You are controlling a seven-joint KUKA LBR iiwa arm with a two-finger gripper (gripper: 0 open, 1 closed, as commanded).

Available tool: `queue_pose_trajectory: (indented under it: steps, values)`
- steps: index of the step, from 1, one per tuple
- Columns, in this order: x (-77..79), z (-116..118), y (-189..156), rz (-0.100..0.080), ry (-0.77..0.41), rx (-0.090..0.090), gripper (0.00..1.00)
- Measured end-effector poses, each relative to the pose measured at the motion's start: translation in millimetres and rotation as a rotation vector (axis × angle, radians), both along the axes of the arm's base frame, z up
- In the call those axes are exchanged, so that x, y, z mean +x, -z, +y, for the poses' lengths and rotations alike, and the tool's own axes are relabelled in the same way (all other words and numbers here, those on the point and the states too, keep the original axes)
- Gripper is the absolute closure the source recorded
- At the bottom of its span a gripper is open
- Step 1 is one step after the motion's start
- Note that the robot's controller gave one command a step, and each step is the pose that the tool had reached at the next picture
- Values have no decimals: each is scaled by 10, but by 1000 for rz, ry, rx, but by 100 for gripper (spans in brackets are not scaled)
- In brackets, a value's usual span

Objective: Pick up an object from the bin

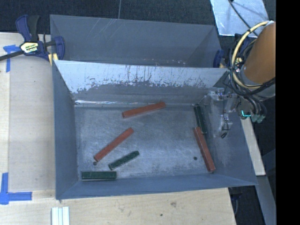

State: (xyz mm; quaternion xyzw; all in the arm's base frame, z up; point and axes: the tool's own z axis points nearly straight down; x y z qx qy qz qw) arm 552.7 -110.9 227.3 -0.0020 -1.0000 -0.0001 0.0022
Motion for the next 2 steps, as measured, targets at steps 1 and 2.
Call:
queue_pose_trajectory:
  steps: [1,2]
  values:
    - [321,-299,1586,-4,-567,2,0]
    - [346,-90,1269,-10,-1022,0,0]
